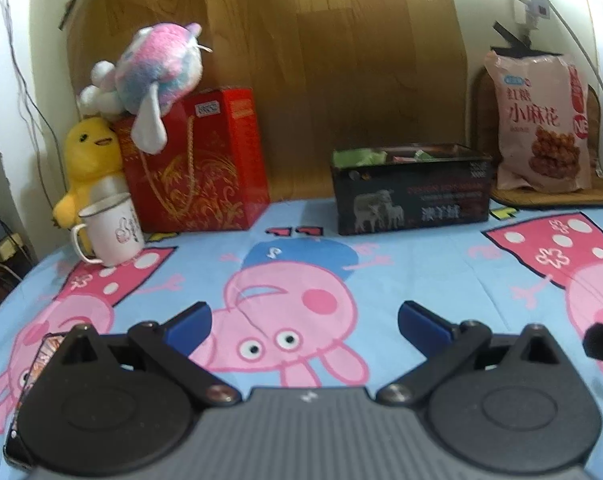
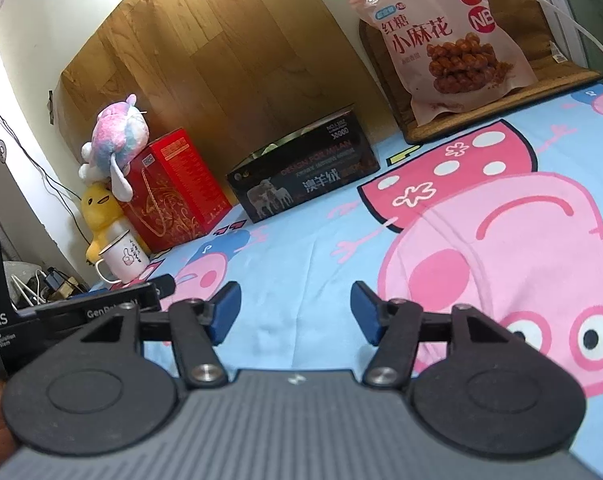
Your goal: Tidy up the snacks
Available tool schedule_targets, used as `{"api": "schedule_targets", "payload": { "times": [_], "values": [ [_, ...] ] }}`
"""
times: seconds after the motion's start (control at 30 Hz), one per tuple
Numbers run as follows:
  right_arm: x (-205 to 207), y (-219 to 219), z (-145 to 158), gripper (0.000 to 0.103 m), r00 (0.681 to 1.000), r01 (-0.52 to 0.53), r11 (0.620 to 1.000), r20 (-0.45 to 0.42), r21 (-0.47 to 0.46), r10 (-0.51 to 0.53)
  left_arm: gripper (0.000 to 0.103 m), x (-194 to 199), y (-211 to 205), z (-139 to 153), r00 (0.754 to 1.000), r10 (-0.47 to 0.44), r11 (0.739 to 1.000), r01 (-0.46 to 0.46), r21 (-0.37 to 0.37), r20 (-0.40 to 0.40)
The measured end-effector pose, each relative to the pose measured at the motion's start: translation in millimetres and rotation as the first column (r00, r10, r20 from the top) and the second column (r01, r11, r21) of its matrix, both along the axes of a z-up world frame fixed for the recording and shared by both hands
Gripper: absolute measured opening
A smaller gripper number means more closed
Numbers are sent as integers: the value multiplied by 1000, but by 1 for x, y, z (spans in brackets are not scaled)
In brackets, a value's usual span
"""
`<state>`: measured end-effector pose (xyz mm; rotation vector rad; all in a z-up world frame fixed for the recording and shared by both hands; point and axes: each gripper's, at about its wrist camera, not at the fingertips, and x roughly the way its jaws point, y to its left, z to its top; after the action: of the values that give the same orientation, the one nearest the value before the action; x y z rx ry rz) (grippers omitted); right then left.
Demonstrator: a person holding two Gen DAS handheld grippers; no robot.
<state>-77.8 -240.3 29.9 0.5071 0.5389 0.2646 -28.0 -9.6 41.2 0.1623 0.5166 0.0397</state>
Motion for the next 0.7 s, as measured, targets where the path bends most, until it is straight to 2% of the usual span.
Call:
{"api": "schedule_targets", "payload": {
  "times": [0.3, 0.7],
  "values": [
    [4, 2, -2, 63, 1000, 1, 1000, -12, -3, -1, 103, -1, 4, 1, 997, 40, 997, -45, 70, 62],
    [4, 1, -2, 65, 1000, 6, 1000, -13, 0, -6, 103, -1, 7, 8, 996, 49, 996, -54, 71, 74]
  ]
}}
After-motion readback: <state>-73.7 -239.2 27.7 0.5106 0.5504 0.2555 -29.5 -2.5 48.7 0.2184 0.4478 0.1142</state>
